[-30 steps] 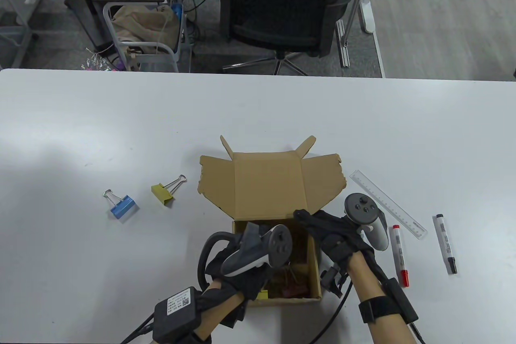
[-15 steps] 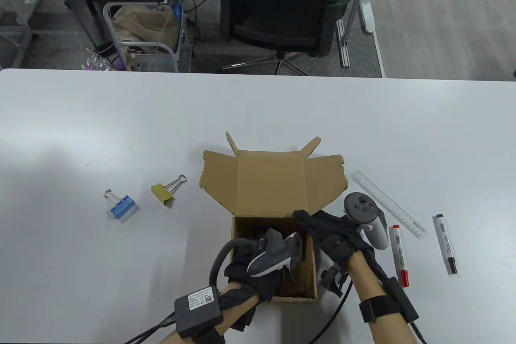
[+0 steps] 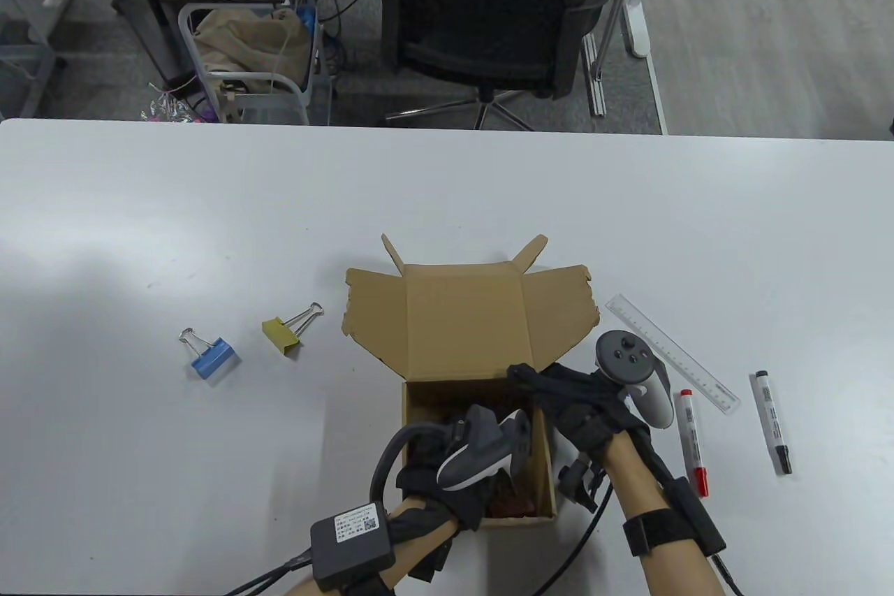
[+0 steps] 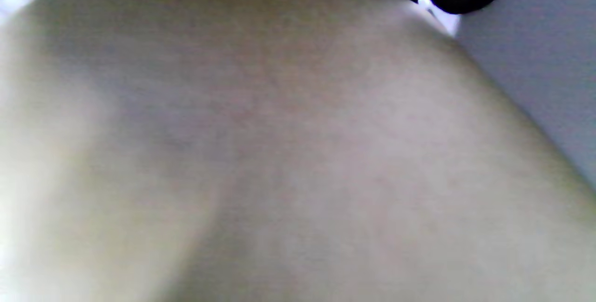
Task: Open four flaps of mailer box and unpack office supplies
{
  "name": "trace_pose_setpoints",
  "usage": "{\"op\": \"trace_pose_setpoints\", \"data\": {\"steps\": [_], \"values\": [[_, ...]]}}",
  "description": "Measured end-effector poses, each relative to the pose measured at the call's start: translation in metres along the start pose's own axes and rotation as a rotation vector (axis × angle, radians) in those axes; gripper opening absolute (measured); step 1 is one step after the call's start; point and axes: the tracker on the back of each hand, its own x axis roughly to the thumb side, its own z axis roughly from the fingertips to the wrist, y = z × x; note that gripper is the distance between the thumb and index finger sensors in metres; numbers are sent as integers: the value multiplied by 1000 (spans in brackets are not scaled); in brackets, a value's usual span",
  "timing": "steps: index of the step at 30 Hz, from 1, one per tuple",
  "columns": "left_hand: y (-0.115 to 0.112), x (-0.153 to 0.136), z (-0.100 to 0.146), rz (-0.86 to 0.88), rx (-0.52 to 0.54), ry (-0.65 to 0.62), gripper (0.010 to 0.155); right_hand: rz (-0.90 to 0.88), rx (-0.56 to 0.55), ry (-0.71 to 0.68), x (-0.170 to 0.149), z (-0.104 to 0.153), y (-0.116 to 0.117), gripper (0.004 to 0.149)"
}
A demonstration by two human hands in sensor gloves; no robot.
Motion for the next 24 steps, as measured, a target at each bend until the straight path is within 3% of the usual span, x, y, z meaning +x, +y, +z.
{"op": "trace_pose_setpoints", "data": {"steps": [9, 16, 20, 24], "values": [[8, -7, 12, 60, 140, -4, 61, 0, -1, 0, 0, 0, 0, 62], [42, -28, 46, 182, 279, -85, 62, 4, -1, -1, 0, 0, 0, 62], [68, -61, 72, 327, 388, -99, 63, 6, -1, 0, 0, 0, 0, 62], [85, -109, 88, 402, 466, -5, 63, 11, -1, 1, 1, 0, 0, 62]]}}
